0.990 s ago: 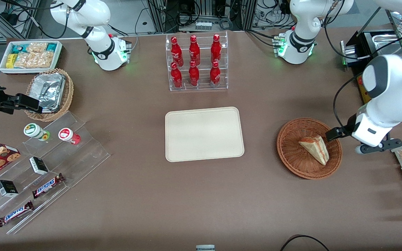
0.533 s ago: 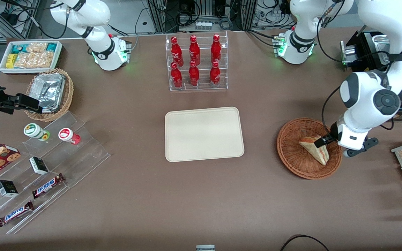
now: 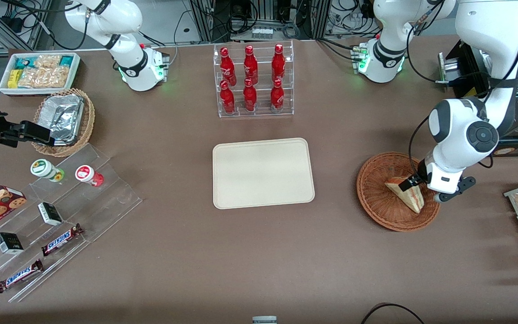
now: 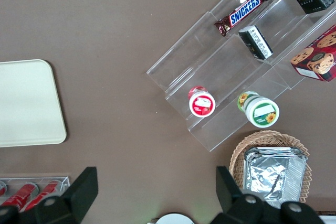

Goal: Place sandwich from basket to tray
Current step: 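Close the left gripper on the wrapped sandwich and lift it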

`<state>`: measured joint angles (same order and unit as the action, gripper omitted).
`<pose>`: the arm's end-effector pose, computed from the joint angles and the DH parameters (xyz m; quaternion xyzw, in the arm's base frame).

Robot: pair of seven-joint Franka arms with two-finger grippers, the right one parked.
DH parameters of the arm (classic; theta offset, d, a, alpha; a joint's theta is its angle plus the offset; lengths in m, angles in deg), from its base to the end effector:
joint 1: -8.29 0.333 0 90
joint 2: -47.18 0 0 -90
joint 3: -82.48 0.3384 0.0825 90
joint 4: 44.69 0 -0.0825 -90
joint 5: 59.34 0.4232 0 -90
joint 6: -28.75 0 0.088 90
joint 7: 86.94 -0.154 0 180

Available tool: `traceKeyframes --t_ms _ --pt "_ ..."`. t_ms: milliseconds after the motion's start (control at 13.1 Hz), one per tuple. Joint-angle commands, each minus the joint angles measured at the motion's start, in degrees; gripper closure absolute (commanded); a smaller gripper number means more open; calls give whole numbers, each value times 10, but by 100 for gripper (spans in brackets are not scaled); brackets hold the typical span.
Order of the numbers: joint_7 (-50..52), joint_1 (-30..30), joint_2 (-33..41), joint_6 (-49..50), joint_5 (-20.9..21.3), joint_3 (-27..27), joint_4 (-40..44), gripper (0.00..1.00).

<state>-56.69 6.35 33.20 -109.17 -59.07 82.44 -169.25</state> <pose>0.5898 -0.0202 0.2240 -0.9701 -0.2425 0.0048 0.0029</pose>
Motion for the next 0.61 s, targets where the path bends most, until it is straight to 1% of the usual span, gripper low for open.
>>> traceKeyframes --t_ms 0,76,152,229,305,381,457,533 --pt "14 -3 -14 -21 2 -1 -2 0" --pt "14 -5 -18 -23 2 -1 -1 0" --pt "16 -5 -24 -36 2 -1 -2 2" --pt "29 -6 -30 -40 2 -1 -1 26" --pt "42 -8 -32 -40 2 -1 2 63" --pt "43 -8 -32 -39 2 -2 5 93" --pt "42 -8 -32 -38 2 -2 7 100" --pt "42 -8 -31 -32 2 -2 19 100"
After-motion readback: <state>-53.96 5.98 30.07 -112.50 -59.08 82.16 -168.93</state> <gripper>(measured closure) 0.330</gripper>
